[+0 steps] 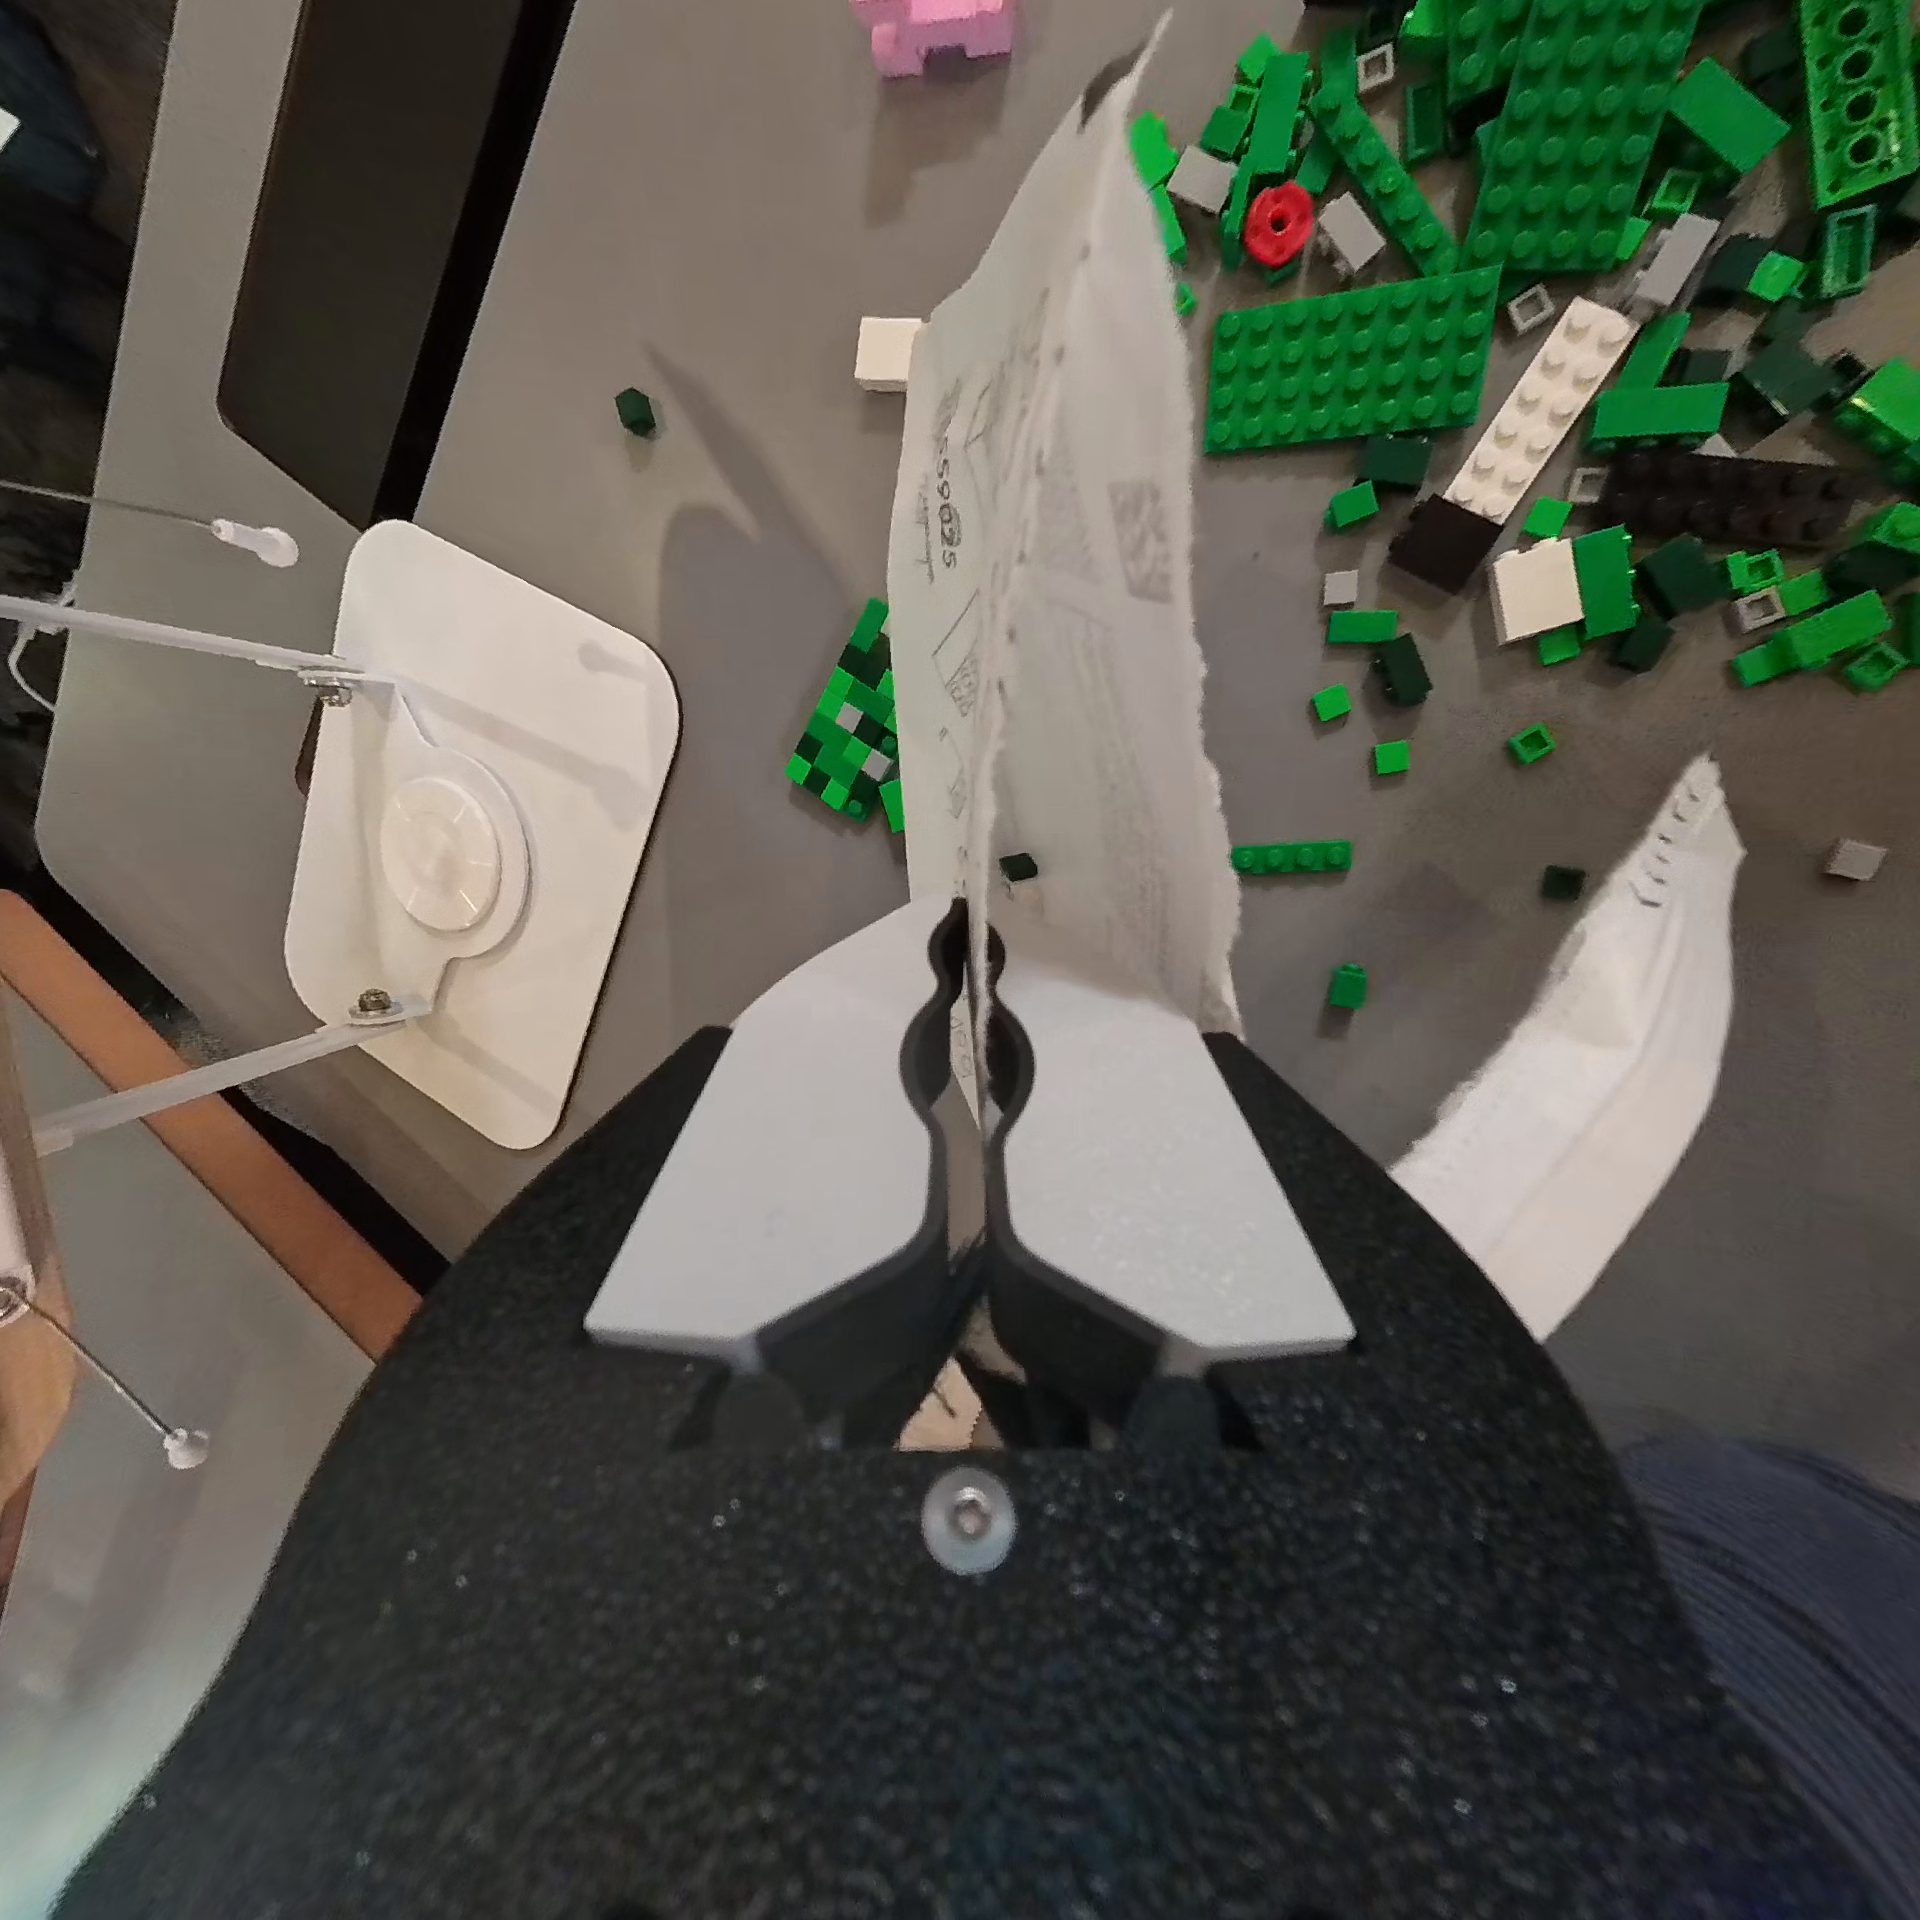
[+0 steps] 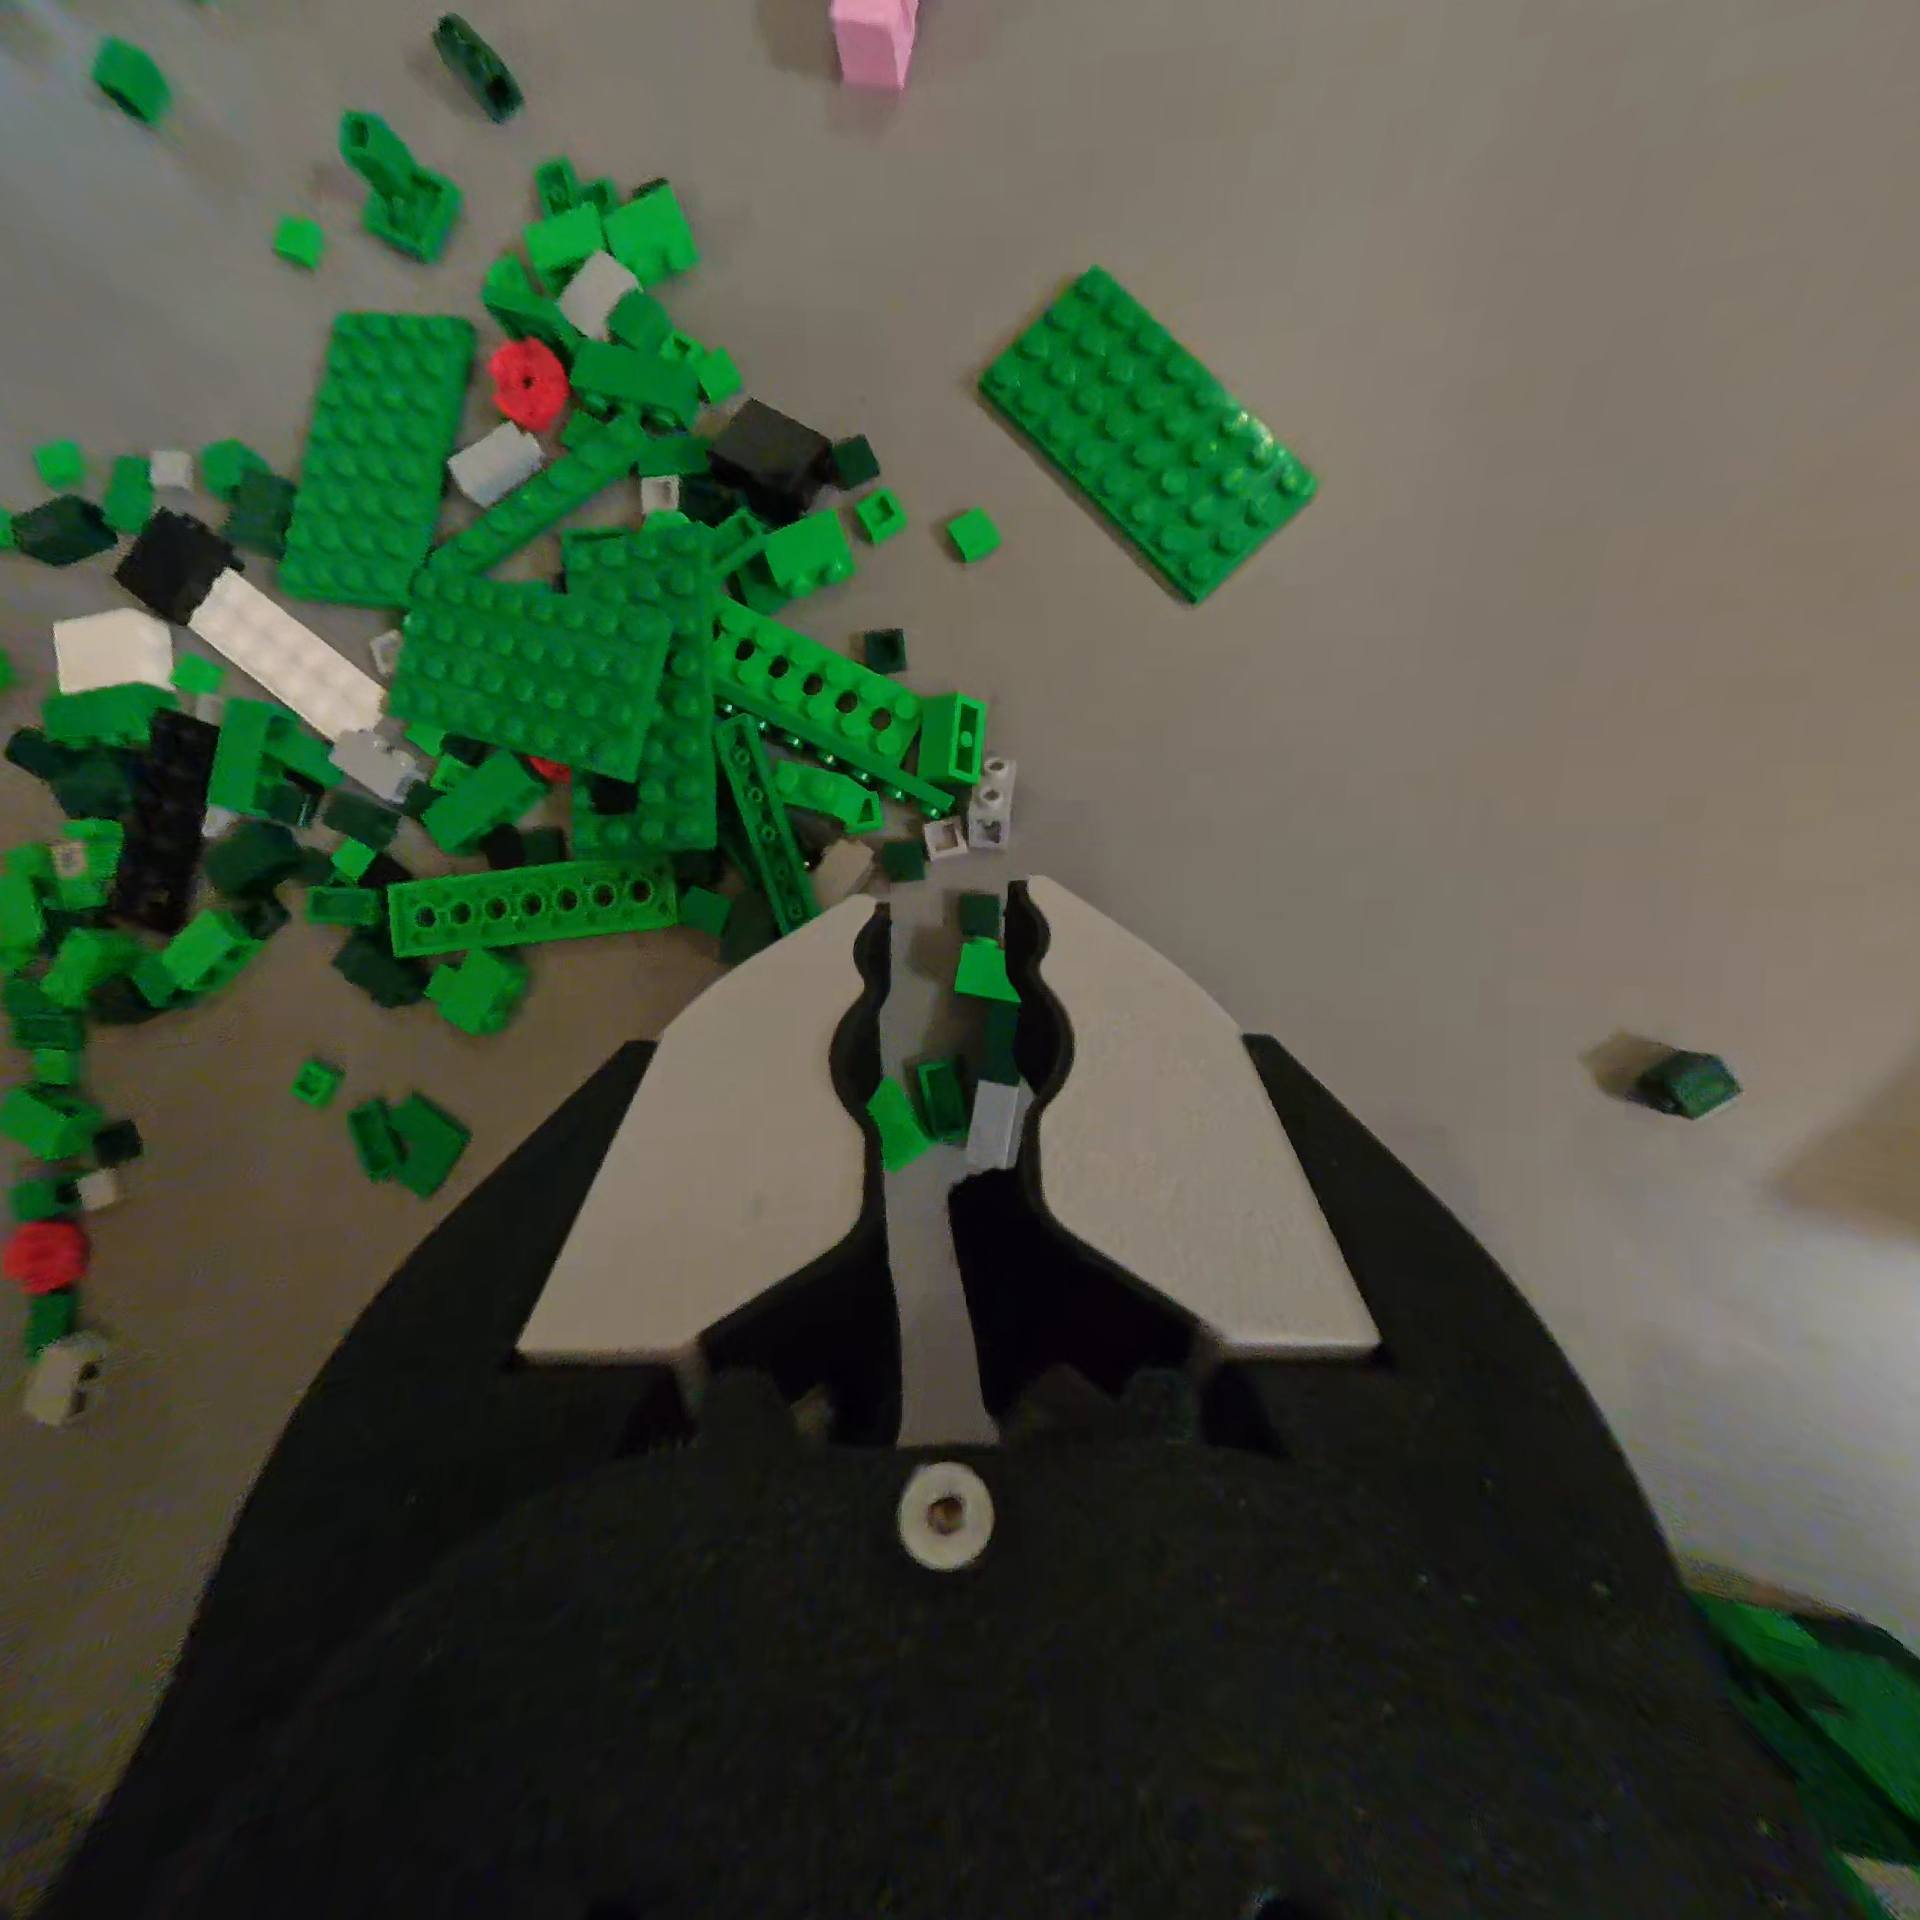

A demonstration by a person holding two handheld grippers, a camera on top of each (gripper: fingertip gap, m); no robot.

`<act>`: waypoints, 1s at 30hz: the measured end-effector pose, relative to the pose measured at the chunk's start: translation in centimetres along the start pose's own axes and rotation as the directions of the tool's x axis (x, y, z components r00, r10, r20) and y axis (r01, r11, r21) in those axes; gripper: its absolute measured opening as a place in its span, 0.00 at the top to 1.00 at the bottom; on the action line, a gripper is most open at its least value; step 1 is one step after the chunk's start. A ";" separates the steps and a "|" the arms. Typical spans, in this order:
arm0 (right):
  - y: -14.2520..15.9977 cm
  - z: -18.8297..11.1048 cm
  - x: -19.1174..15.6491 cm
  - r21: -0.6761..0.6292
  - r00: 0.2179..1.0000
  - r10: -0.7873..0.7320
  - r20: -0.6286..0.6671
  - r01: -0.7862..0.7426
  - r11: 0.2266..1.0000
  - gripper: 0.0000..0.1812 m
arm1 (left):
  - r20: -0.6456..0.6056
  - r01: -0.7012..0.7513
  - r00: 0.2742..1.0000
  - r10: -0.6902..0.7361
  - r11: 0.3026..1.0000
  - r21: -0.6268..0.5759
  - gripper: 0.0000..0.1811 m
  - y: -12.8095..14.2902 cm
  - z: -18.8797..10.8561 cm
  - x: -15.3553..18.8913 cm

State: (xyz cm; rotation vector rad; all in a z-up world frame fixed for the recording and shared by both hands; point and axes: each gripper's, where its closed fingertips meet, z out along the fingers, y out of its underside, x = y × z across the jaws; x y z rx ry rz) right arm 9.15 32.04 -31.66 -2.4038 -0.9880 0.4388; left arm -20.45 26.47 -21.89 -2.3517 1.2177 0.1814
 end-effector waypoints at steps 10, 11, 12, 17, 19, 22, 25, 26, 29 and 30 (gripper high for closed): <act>0.9 1.0 0.9 -0.233 0.999 0.040 0.000 -0.039 0.972 0.87 | 0.000 -0.005 1.000 0.005 1.000 0.004 1.00 0.0 -0.1 0.1; 0.9 1.1 1.0 -0.242 0.999 0.033 -0.006 -0.033 0.970 0.88 | 0.000 -0.005 1.000 0.005 1.000 0.003 1.00 0.0 -0.1 0.1; 0.9 1.2 1.0 -0.247 1.000 0.030 -0.005 -0.030 0.968 0.88 | -0.001 -0.004 1.000 0.004 1.000 0.002 1.00 0.0 -0.1 0.1; 1.2 1.5 1.5 -0.277 0.999 0.008 -0.035 -0.018 0.961 0.91 | -0.001 -0.007 1.000 0.007 1.000 0.005 1.00 -0.1 -0.2 0.1; 1.2 1.5 1.5 -0.280 0.999 0.003 -0.034 -0.012 0.960 0.91 | -0.002 -0.006 1.000 0.006 1.000 0.003 1.00 -0.1 -0.1 0.1; 1.2 1.5 1.5 -0.281 0.999 -0.006 -0.040 -0.005 0.960 0.92 | -0.004 -0.008 1.000 0.008 1.000 0.002 1.00 -0.1 -0.1 0.2; 1.2 1.5 1.5 -0.276 0.999 -0.025 -0.036 0.014 0.961 0.96 | -0.005 -0.012 1.000 0.012 1.000 0.002 1.00 -0.2 -0.1 0.3; 1.2 1.5 1.5 -0.271 0.999 -0.034 -0.038 0.022 0.962 0.96 | -0.006 -0.013 1.000 0.013 1.000 0.002 1.00 -0.2 0.0 0.3; 0.8 1.3 1.5 -0.224 0.991 -0.110 -0.079 0.090 0.971 0.96 | -0.007 -0.015 1.000 0.015 1.000 -0.001 1.00 -0.2 0.0 0.3; 0.2 1.0 1.1 -0.180 0.985 -0.152 -0.081 0.136 0.974 0.96 | -0.007 -0.015 1.000 0.015 1.000 -0.002 1.00 -0.2 0.0 0.3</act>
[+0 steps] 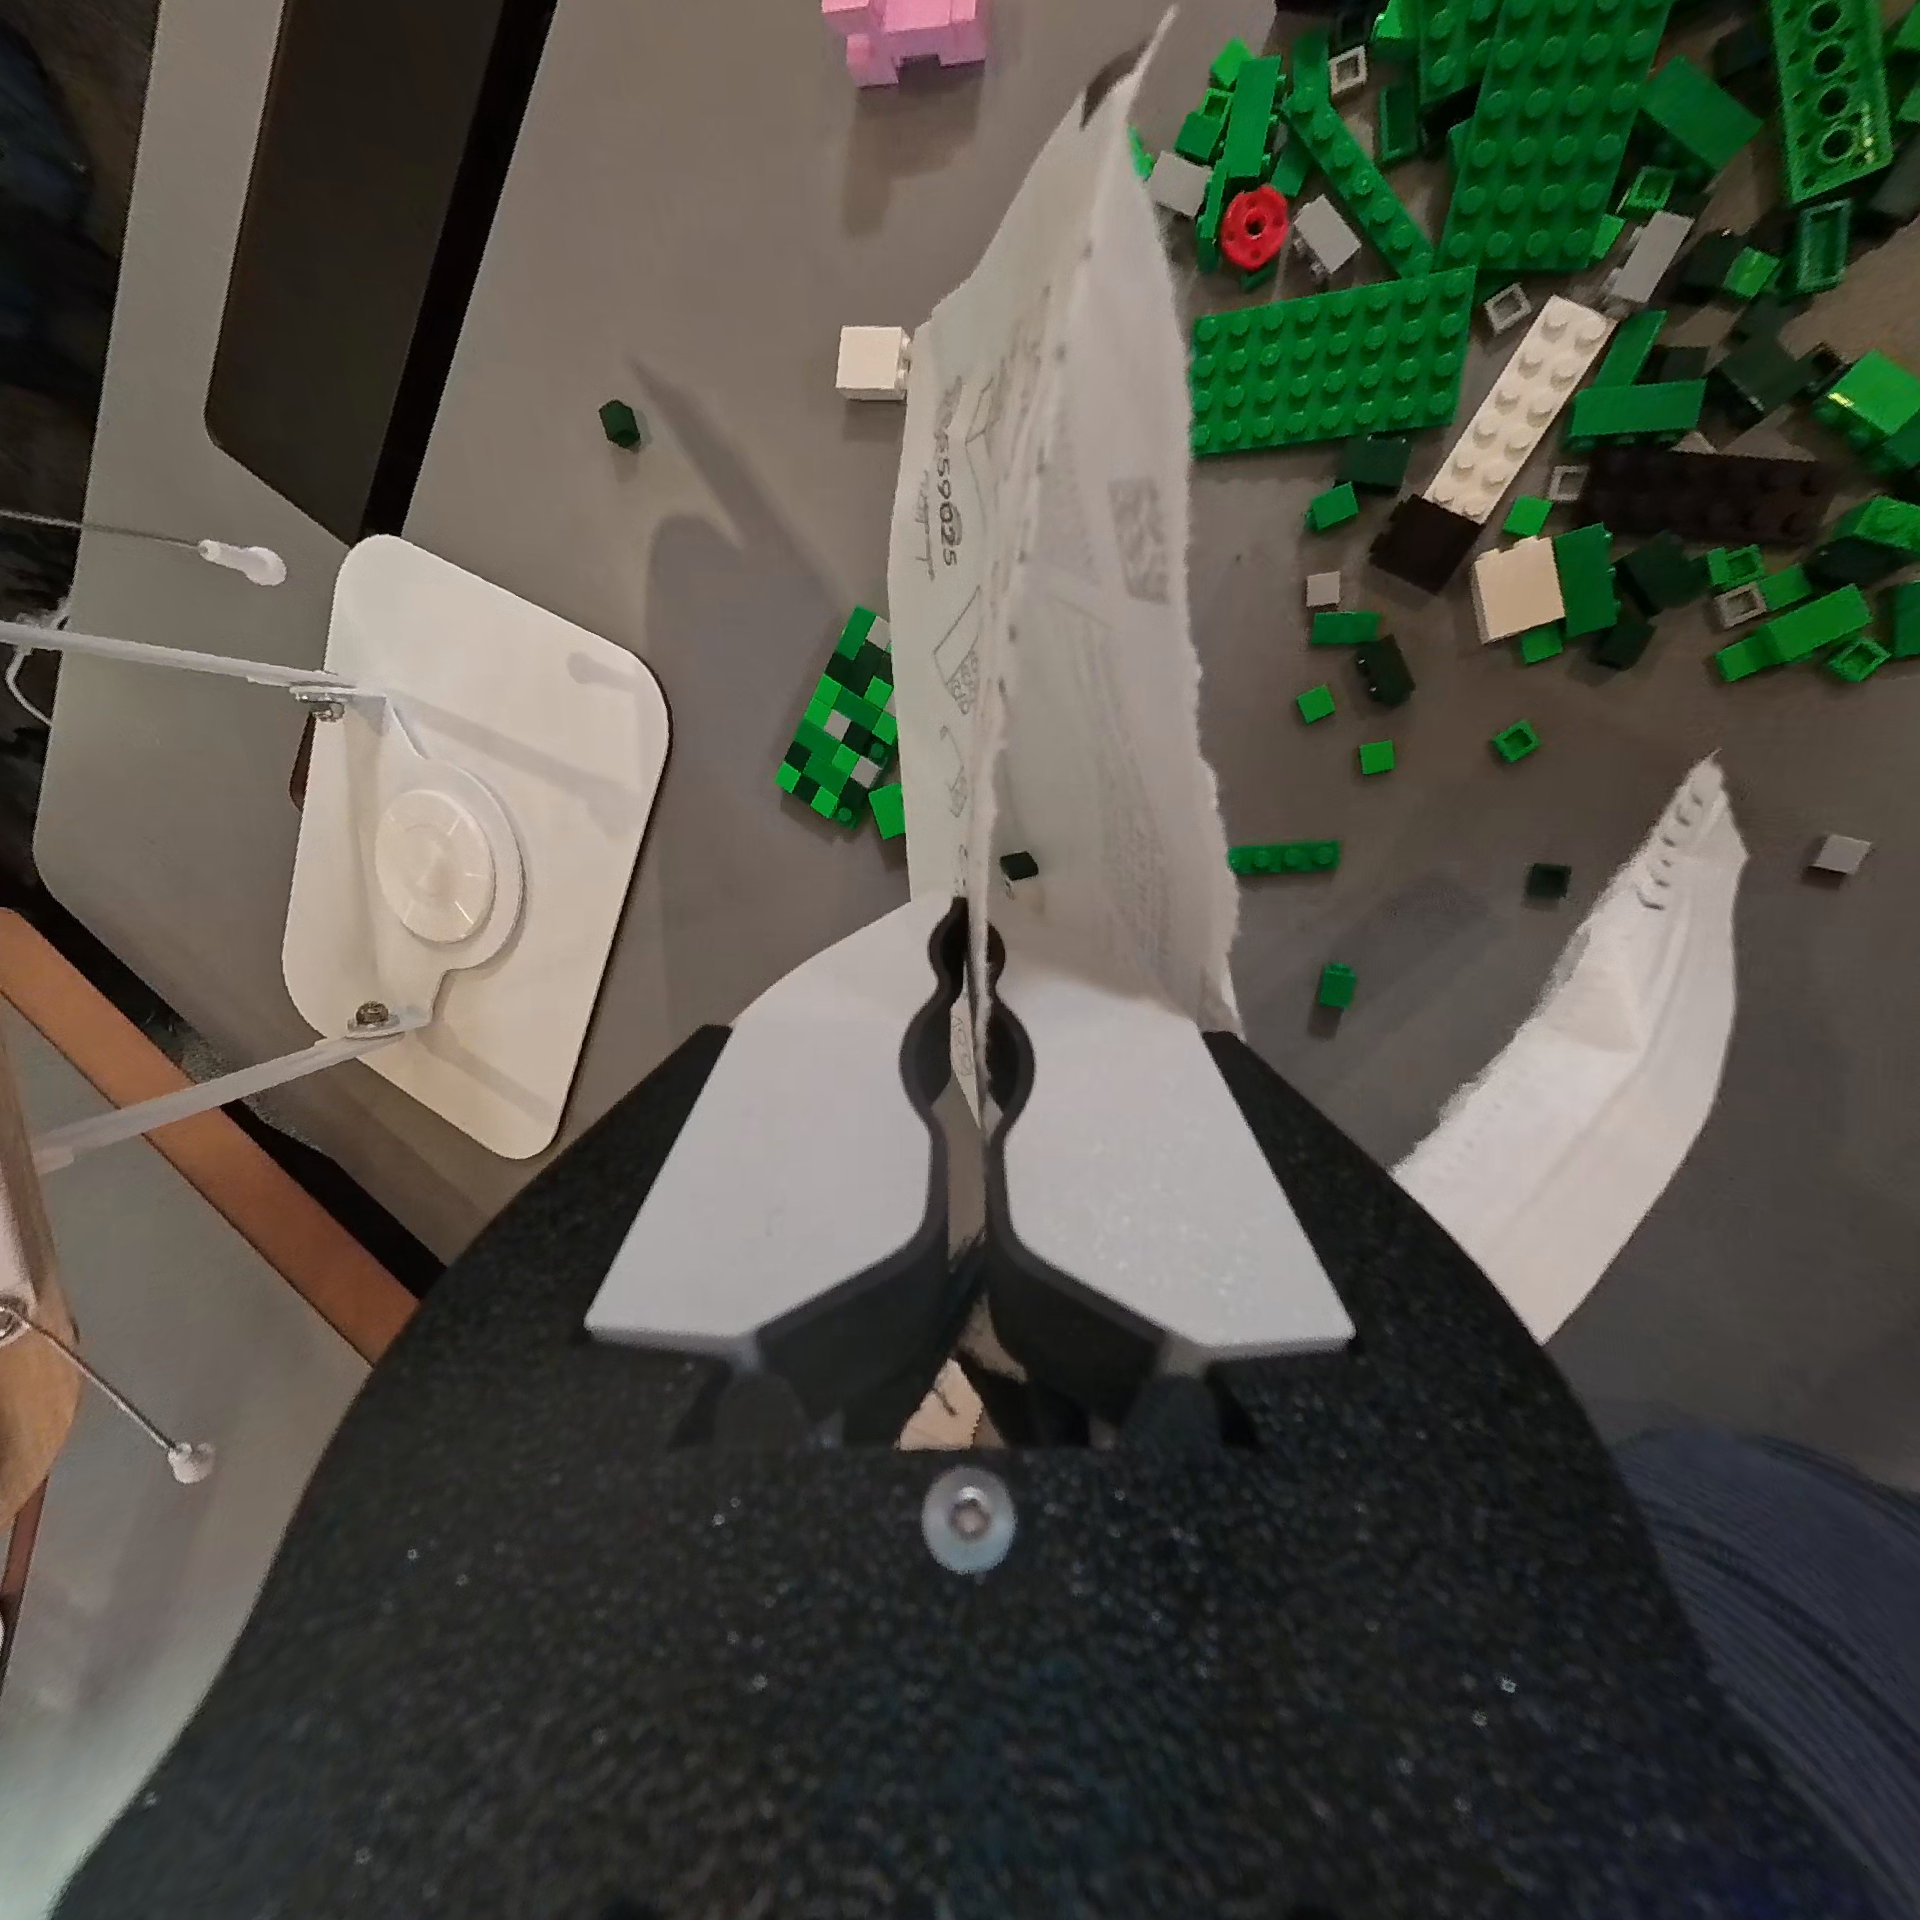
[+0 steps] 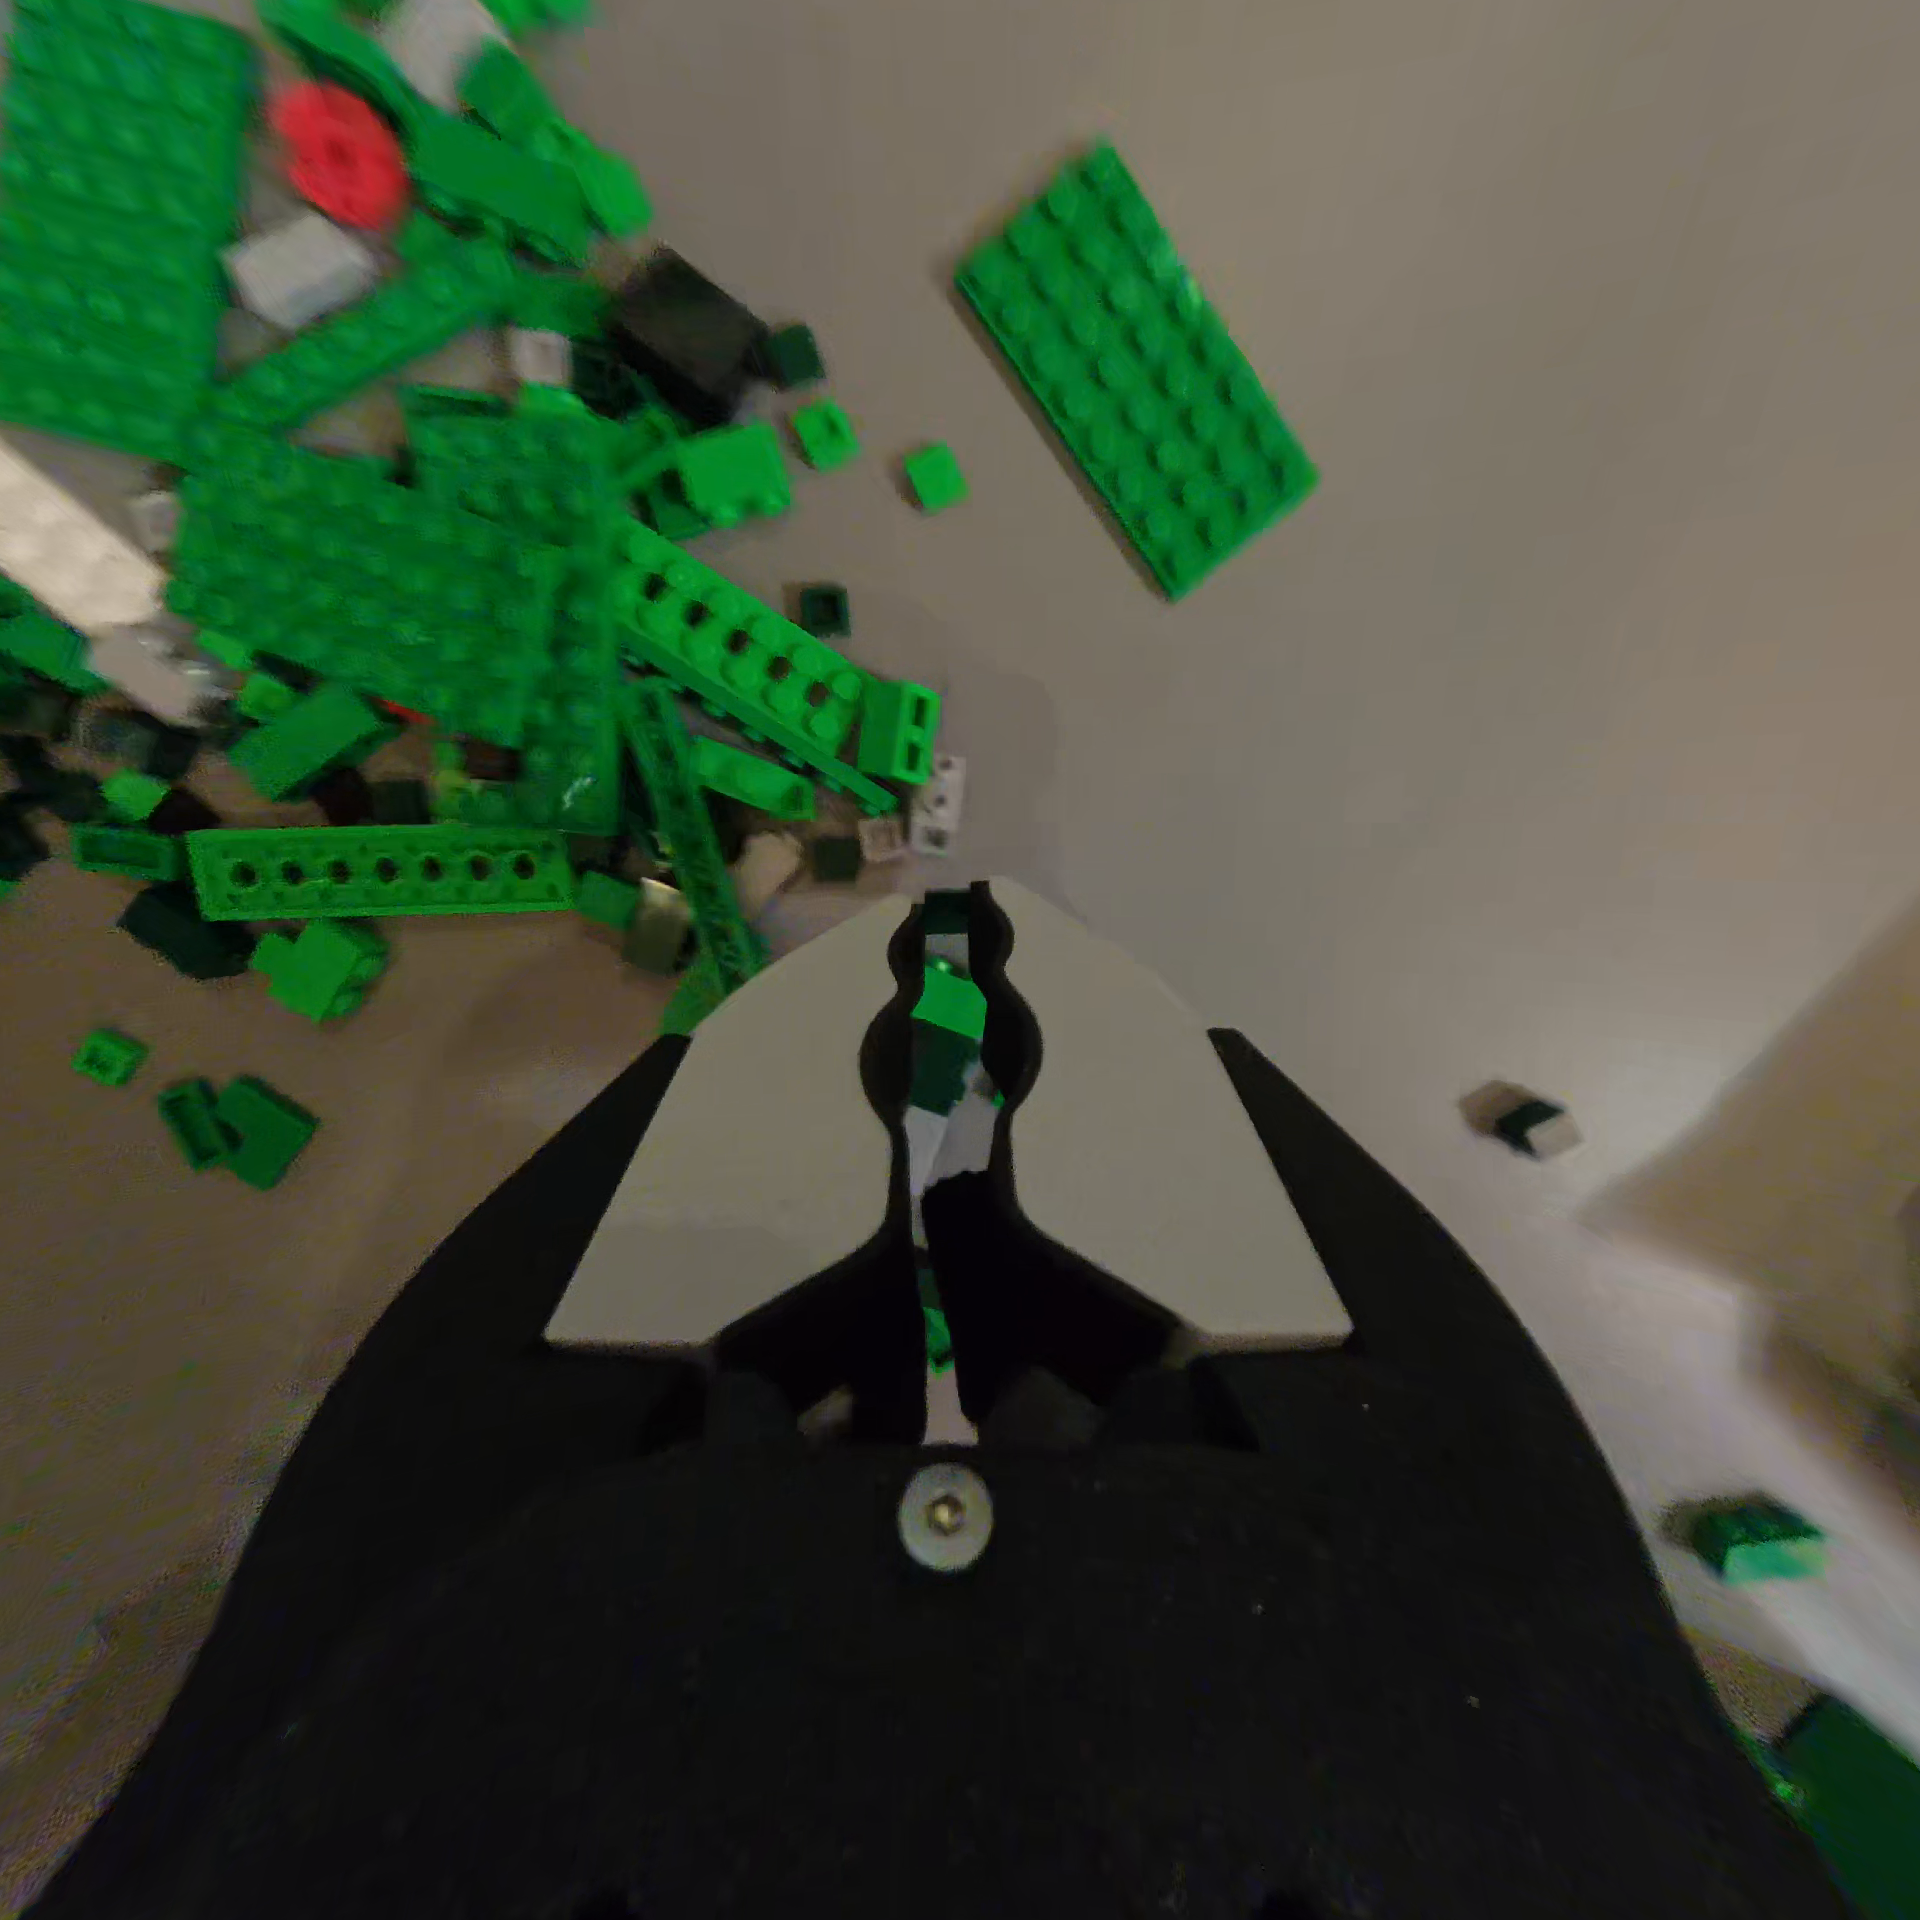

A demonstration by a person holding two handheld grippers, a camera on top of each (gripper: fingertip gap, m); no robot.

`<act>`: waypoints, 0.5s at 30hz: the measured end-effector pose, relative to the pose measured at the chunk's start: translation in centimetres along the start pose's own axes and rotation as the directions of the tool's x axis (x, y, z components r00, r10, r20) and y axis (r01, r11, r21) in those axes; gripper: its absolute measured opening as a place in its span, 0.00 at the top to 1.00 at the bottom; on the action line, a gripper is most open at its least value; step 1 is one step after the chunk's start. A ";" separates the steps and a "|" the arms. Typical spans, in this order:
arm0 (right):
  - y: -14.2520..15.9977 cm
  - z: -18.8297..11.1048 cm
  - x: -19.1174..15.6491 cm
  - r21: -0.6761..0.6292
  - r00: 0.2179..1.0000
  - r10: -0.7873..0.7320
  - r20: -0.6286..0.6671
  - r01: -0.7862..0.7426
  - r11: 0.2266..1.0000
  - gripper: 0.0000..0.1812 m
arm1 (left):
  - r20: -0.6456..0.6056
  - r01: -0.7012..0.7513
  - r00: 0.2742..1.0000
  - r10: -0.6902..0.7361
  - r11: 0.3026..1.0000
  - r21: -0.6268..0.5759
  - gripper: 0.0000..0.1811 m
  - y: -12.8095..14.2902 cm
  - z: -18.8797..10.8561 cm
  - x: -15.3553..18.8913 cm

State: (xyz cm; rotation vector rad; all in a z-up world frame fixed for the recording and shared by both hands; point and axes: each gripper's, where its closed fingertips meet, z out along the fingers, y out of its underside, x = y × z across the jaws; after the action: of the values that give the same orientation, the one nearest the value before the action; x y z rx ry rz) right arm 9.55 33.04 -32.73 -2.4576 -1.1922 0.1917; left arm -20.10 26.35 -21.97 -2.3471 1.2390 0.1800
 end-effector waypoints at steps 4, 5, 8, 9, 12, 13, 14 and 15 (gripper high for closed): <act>-3.6 -3.2 -2.1 0.255 0.977 -0.172 -0.125 0.199 0.946 0.96 | 0.001 -0.003 1.000 0.003 1.000 0.000 1.00 -0.1 0.1 0.0; -4.7 -4.2 -3.5 0.321 0.967 -0.213 -0.138 0.247 0.914 0.96 | 0.001 -0.006 1.000 0.006 1.000 0.000 1.00 -0.1 0.1 0.0; -8.7 -7.4 -9.3 0.508 0.939 -0.320 -0.128 0.339 0.792 0.96 | -0.006 -0.015 1.000 0.015 1.000 -0.007 1.00 -0.2 0.4 0.1; -10.1 -8.5 -11.3 0.564 0.929 -0.350 -0.122 0.355 0.746 0.96 | -0.011 -0.018 1.000 0.018 1.000 -0.010 1.00 -0.3 0.5 0.2; -14.2 -11.6 -16.6 0.702 0.901 -0.422 -0.100 0.365 0.611 0.96 | -0.017 -0.036 0.999 0.035 0.999 -0.015 1.00 -0.5 0.7 0.6; -15.4 -12.3 -18.1 0.729 0.889 -0.448 -0.092 0.367 0.578 0.96 | -0.017 -0.041 0.999 0.041 0.999 -0.016 1.00 -0.6 0.7 0.7; -16.4 -12.8 -19.4 0.746 0.877 -0.472 -0.087 0.372 0.553 0.96 | -0.016 -0.046 0.999 0.046 0.999 -0.017 1.00 -0.7 0.7 0.8; -17.2 -12.9 -20.4 0.753 0.863 -0.498 -0.090 0.386 0.532 0.96 | -0.015 -0.051 0.999 0.051 0.999 -0.017 1.00 -0.8 0.7 0.8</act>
State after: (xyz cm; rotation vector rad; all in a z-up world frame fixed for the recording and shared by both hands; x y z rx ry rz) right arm -11.95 22.96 -14.94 -1.3686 -1.3880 0.5846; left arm -18.92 26.42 -22.57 -2.3370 1.3108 0.1911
